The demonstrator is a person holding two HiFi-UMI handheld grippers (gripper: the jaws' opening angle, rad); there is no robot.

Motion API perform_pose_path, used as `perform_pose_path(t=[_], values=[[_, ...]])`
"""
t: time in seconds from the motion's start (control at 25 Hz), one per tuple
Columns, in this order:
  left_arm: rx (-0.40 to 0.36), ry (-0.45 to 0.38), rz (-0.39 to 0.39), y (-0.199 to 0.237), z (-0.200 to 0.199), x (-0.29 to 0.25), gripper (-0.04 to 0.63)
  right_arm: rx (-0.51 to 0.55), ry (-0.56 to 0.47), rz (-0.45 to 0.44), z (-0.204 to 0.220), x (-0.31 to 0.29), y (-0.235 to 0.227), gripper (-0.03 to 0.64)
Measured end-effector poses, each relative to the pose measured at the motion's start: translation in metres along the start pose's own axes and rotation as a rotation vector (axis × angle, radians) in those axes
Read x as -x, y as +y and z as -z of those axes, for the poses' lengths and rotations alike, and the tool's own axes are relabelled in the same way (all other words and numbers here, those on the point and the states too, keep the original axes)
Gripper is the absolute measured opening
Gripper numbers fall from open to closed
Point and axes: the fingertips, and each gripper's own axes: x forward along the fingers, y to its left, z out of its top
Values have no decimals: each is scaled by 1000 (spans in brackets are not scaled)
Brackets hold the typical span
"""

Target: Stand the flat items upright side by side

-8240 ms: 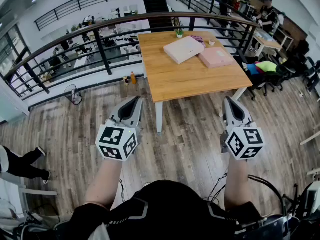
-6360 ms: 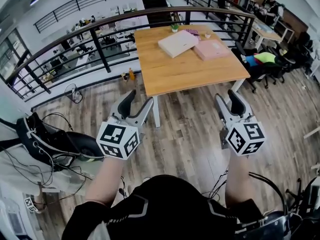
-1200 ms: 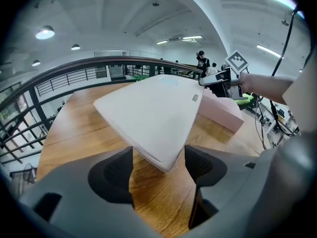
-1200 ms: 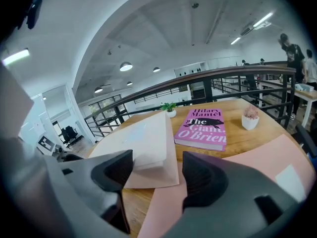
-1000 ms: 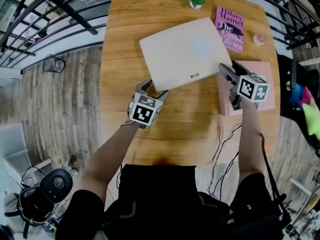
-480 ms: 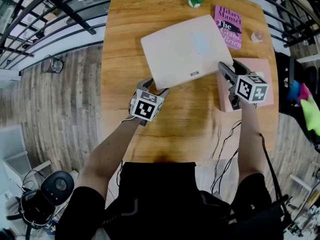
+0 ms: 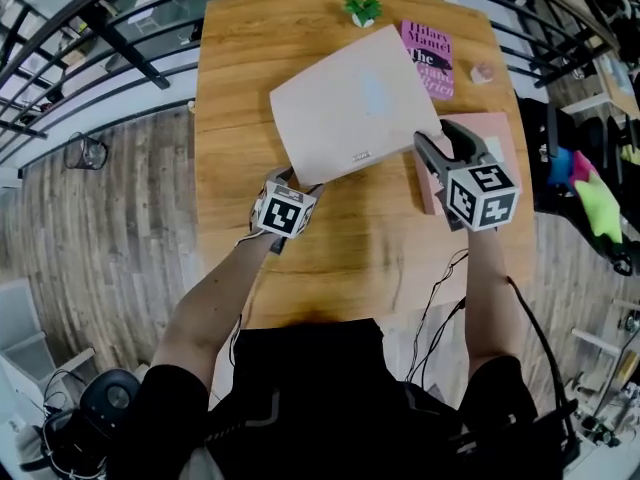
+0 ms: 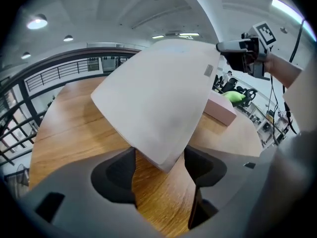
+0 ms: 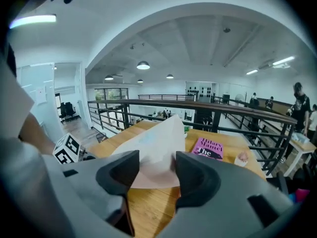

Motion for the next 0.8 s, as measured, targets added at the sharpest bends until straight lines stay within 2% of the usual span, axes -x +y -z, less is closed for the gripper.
perform_pose_path(t=[0.32, 0.6, 0.8], values=[[-131, 75, 57, -8, 19, -5, 296, 184, -59, -11, -53, 28, 64, 206], [-158, 116, 103, -14, 32, -3, 296, 350, -72, -34, -80, 34, 123, 199], [-184, 130, 144, -16, 31, -4, 296, 450, -54, -31, -90, 31, 144, 202]])
